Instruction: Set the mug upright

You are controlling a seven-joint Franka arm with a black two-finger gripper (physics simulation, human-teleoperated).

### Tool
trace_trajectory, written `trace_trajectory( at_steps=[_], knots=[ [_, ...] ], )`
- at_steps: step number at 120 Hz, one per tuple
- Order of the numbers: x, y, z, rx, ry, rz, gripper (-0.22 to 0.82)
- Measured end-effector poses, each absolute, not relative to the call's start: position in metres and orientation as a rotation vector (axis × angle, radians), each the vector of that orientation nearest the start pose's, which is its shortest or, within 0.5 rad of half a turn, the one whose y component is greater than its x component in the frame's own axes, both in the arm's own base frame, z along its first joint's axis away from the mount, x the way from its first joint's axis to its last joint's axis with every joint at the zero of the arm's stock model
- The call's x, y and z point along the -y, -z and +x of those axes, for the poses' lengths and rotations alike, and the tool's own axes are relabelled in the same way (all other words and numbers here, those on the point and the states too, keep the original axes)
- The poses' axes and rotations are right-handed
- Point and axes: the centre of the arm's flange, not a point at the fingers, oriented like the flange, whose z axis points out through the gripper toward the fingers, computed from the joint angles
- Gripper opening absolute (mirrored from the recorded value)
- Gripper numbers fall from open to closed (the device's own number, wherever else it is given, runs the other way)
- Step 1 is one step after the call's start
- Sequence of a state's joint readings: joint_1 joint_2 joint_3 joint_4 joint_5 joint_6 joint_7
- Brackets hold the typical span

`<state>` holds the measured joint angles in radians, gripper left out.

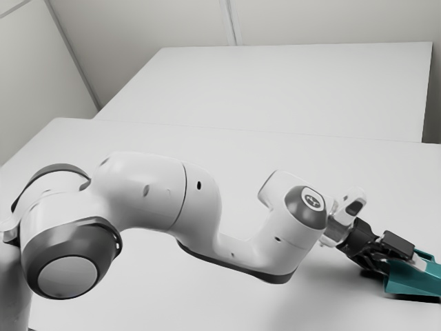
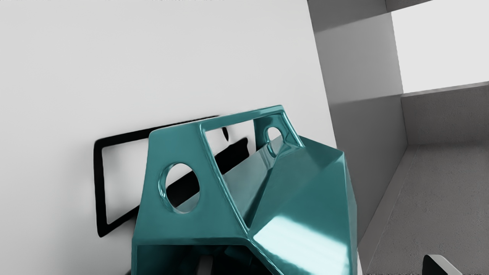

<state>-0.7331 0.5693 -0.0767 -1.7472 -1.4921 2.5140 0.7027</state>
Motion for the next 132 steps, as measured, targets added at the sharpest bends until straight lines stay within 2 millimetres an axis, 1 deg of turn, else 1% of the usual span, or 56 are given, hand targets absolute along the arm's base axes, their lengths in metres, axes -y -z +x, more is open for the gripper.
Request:
trace_trajectory(
  at_steps=[12, 34, 45, 74, 105, 132],
  knots=[
    [0.4845, -0.2629, 0.4784, 0.298, -0.095, 2.133, 0.52],
    [0.4859, -0.2643, 0.4785, 0.307, -0.088, 2.118, 0.32],
    [0.4856, -0.2632, 0.4777, 0.308, -0.083, 2.114, 0.23],
    [0.4864, -0.2634, 0.4770, 0.320, -0.082, 2.107, 0.06],
    [0.4849, -0.2641, 0.4793, 0.325, -0.087, 2.101, -0.08],
    [0.4851, -0.2656, 0.4793, 0.324, -0.086, 2.094, -0.14]
  ],
)
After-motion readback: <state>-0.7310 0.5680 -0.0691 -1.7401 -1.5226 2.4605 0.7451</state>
